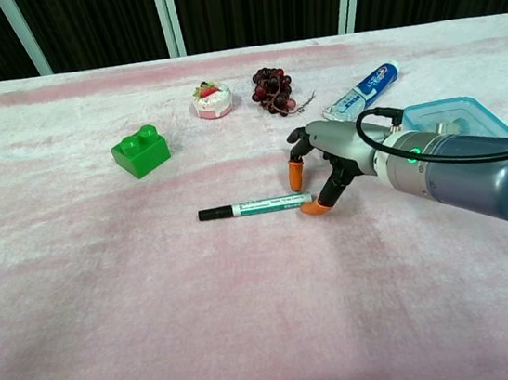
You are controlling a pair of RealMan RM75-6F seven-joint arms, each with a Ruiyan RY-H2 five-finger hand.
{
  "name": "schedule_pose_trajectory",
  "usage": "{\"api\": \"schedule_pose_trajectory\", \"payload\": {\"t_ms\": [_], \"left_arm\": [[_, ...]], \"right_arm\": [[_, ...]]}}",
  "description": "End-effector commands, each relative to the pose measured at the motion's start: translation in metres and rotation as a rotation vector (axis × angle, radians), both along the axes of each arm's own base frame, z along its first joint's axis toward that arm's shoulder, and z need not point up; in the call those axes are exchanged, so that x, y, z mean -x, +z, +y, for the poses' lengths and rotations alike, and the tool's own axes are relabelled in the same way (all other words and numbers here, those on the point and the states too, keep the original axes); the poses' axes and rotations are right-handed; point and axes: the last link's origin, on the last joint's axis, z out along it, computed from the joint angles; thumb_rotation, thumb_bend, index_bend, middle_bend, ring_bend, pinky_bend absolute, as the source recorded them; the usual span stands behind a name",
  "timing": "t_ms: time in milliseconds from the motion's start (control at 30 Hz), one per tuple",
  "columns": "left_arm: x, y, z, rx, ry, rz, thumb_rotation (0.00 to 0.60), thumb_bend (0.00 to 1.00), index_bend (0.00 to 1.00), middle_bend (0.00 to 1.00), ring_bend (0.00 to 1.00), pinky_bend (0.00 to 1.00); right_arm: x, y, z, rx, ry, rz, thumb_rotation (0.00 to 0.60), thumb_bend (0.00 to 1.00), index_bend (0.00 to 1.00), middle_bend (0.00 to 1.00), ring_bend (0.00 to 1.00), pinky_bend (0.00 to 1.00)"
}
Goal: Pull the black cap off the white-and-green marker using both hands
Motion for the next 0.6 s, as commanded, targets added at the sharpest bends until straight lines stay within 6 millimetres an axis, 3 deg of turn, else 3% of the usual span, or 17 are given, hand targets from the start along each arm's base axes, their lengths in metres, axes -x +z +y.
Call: {"api": "schedule_pose_trajectory", "payload": {"t_ms": [33,600], "left_arm": [[0.0004,0.0,0.0005,-0.003,0.003,0.001,0.6,0.12,0.14,0.15,0.04,0.18],[0.0027,0.0021,0.0029,-0.014,0.018,-0.004,0.6,0.12,0.15,0.15,0.04,0.18]], "right_arm": [[0.0019,-0.0025,0.0007,-0.004,-0.004,-0.002,0.6,0.22,0.55,0.03,0.05,0.16],[-0.0001,-0.01,0.0017,-0.018,-0.012,-0.032,0.6,0.24,0.56,0.02,0.03,0.16]]}}
